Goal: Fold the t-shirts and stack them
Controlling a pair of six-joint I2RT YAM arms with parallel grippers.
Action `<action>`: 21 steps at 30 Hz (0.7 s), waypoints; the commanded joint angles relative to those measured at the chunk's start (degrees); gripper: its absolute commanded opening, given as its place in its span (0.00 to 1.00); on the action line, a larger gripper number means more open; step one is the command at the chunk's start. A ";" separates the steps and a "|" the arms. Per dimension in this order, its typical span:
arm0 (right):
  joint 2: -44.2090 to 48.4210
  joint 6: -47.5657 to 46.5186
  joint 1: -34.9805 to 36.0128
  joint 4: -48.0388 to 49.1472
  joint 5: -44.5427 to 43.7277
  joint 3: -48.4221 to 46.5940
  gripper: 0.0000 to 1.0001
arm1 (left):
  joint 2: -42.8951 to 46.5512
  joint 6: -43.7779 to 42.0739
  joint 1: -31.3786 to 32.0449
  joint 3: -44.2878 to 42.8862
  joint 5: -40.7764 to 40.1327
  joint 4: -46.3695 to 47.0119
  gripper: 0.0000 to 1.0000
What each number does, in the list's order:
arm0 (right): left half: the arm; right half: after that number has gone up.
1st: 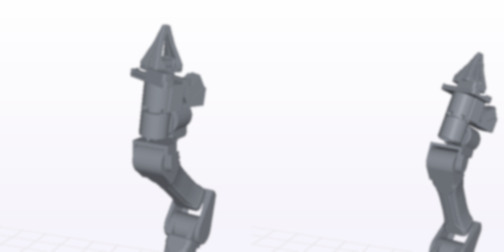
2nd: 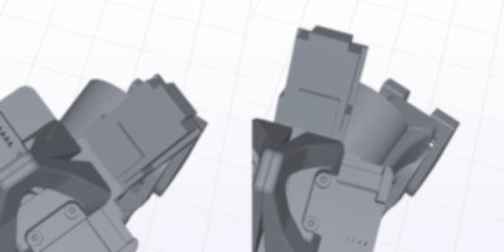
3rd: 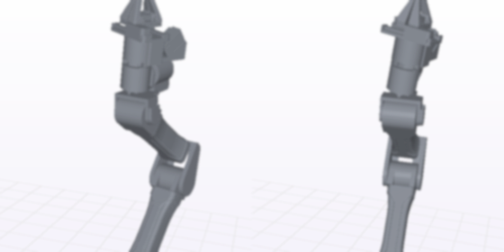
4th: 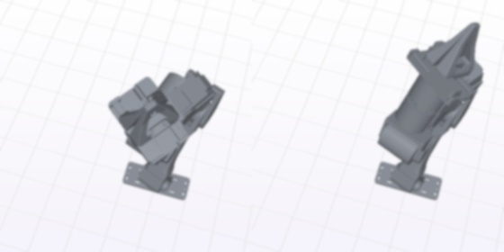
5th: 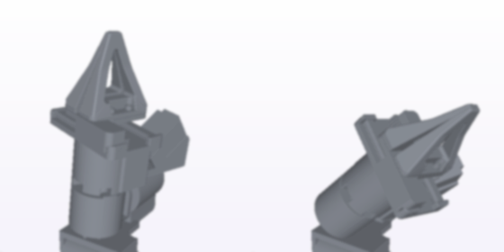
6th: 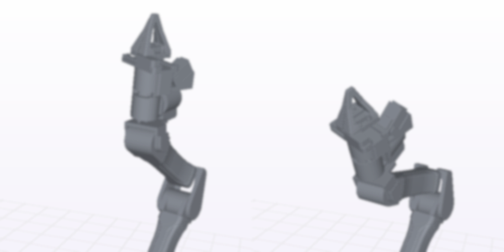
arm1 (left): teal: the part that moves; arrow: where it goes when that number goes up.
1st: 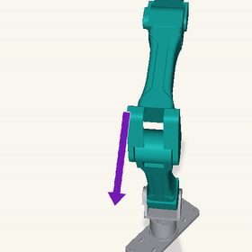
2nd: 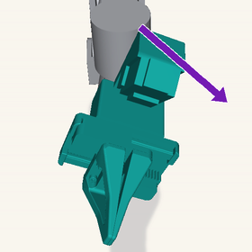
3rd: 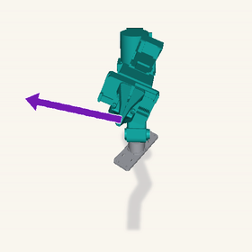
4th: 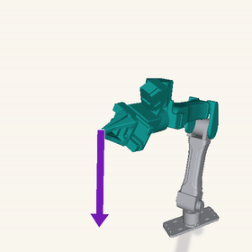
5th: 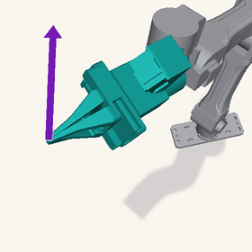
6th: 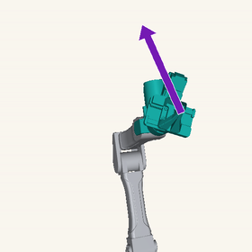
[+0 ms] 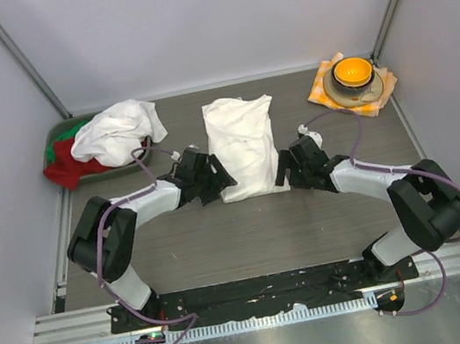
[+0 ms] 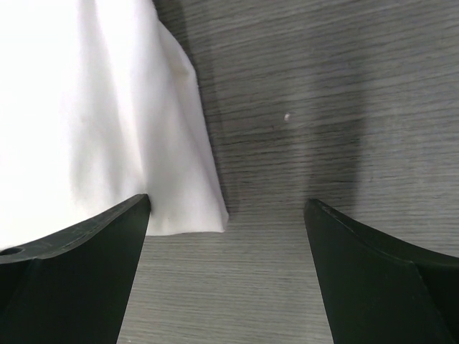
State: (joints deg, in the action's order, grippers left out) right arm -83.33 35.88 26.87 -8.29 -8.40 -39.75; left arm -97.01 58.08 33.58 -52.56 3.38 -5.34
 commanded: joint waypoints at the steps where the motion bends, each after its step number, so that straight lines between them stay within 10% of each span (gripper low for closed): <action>1: -0.69 0.95 -0.07 3.37 1.46 0.55 0.95 | -1.69 0.10 -0.01 1.57 0.84 -0.90 0.70; 8: -1.92 2.09 0.02 5.22 2.78 1.60 0.94 | -1.07 0.10 -0.01 3.77 0.93 -0.90 0.35; 11: -2.36 2.70 0.11 6.01 3.65 1.78 0.94 | -1.69 0.10 -0.01 4.56 1.19 -0.28 0.01; 21: -2.27 6.30 0.63 10.93 9.53 4.15 0.89 | -1.51 0.27 -0.01 6.76 0.31 0.25 0.00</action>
State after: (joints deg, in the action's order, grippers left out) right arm -84.77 39.27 26.89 0.64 -3.42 -38.00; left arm -97.47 58.67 33.56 -47.99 4.71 -1.80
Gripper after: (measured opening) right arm 0.913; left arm 0.011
